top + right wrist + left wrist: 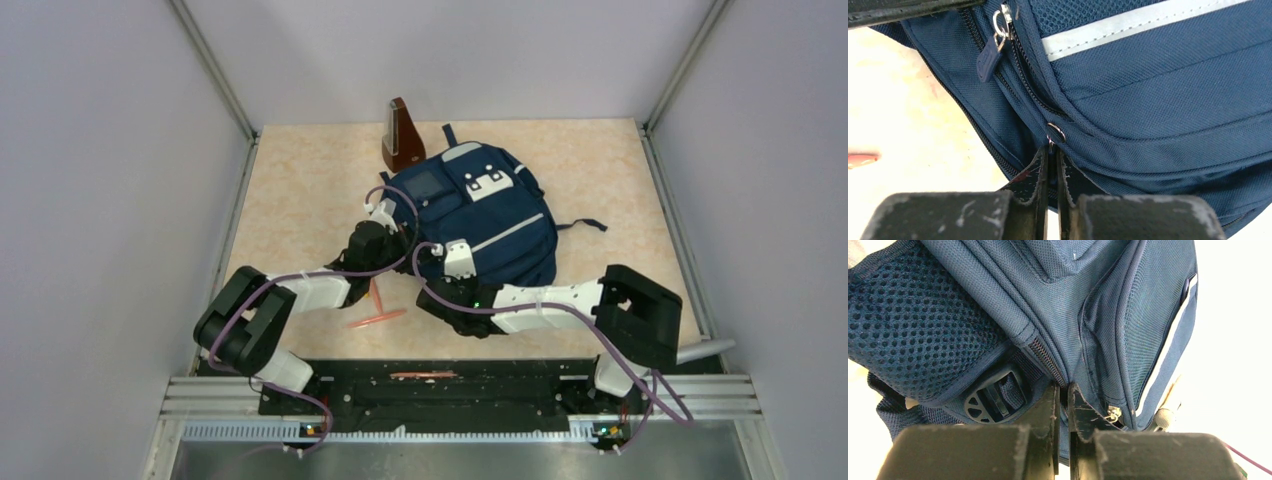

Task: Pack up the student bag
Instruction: Zip the student bag at the center of the board.

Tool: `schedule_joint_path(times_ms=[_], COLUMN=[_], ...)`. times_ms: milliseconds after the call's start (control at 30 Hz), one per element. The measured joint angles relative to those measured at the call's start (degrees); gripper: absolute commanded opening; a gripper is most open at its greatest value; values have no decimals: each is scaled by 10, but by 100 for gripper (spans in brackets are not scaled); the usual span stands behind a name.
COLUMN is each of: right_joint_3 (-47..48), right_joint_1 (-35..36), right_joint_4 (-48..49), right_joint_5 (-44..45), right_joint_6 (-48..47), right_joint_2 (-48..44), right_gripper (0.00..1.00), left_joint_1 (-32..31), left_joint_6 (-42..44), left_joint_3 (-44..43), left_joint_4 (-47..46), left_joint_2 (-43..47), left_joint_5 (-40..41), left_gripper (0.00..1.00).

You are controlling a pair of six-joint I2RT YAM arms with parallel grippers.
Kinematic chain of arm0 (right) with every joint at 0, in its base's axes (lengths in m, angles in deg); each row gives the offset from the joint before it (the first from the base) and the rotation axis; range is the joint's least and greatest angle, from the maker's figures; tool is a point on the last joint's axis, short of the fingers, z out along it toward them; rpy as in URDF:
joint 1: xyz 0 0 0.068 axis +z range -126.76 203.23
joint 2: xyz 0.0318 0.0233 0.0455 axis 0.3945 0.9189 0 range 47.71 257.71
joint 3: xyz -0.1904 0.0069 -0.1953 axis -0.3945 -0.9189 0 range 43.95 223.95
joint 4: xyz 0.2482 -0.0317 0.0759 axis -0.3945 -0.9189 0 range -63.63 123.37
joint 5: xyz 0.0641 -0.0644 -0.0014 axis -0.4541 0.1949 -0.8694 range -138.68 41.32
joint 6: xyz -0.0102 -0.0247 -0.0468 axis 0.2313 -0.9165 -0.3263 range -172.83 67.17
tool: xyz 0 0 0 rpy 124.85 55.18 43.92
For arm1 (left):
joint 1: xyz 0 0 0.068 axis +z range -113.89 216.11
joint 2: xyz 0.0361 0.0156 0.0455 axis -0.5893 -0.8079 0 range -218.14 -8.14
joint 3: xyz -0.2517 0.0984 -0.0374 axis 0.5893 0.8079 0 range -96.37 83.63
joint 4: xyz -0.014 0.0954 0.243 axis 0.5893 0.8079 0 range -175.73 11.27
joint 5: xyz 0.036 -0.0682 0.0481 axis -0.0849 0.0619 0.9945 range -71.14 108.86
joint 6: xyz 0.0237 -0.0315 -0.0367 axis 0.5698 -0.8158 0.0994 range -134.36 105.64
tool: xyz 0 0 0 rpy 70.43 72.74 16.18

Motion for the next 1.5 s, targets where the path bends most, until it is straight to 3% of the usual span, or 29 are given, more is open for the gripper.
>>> schedule_joint_path(times_ms=[233,433,667,867,1233,1267,1333,1400,1500], right_joint_3=[-16,-66,-103,-113,-139,-141,-141,-141,-141], right_joint_1=[-14,-94,-181,-223,-323,-333,-344,-346,-347], right_joint_4=[4,41,51,30,28,27,27,27,24], right_joint_5=[-46,-187,-317,-338,-359,-361,-367,-380,-398], right_joint_6=[-12,-22,-50,-73,-111,-116,-126,-143,-163], right_joint_2=[-62,-169,-219,-250,-283,-284,-284,-286,-294], right_gripper=[0,0,0,0,0,0,0,0,0], left_joint_1=[3,13,49,102,126,127,128,129,132], left_joint_6=[20,55,90,119,177,181,194,217,268], left_joint_3=[-25,-69,-124,-173,-225,-226,-226,-226,-219], left_joint_4=[44,98,136,152,167,167,167,167,162], left_joint_2=[4,3,-33,-80,-116,-116,-116,-115,-92], left_joint_5=[2,-11,-37,-57,-73,-73,-75,-73,-45], left_gripper=[0,0,0,0,0,5,34,52,61])
